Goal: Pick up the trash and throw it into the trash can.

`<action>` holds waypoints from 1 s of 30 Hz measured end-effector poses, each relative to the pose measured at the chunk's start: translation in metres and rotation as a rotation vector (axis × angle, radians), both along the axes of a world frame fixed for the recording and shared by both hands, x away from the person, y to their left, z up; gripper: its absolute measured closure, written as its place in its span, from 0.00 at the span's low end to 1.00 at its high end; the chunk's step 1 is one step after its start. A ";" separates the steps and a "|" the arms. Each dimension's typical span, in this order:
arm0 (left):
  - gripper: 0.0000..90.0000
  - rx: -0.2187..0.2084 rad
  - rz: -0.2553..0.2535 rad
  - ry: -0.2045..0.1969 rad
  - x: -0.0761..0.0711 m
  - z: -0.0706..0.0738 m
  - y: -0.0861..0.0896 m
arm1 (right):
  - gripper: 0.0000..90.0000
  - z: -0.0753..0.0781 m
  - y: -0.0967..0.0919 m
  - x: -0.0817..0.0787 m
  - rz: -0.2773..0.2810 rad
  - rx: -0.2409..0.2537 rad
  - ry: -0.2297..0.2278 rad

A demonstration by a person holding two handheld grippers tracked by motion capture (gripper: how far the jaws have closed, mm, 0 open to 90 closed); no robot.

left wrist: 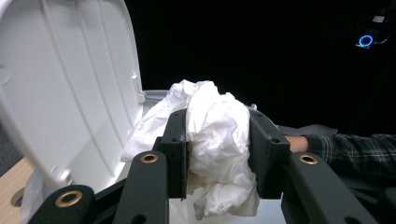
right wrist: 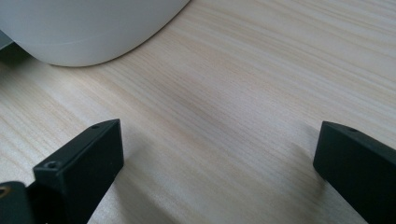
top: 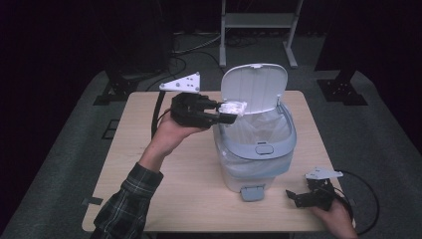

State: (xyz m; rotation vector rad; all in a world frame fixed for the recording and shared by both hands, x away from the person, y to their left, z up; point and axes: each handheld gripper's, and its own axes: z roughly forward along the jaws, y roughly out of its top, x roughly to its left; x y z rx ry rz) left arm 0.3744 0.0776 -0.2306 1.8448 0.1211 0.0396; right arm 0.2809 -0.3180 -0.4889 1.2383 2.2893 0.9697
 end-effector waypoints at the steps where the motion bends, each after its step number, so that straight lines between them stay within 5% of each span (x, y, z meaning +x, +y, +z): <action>1: 0.70 0.005 -0.002 0.000 0.001 0.001 -0.003 | 0.01 0.000 0.000 0.000 0.000 0.000 0.000; 18: 0.67 0.048 -0.008 -0.019 0.015 0.003 -0.051 | 0.01 0.000 0.000 0.000 0.000 0.000 0.000; 30: 0.47 0.057 -0.008 -0.021 0.015 0.000 -0.063 | 0.01 0.000 0.000 0.000 0.000 0.000 0.000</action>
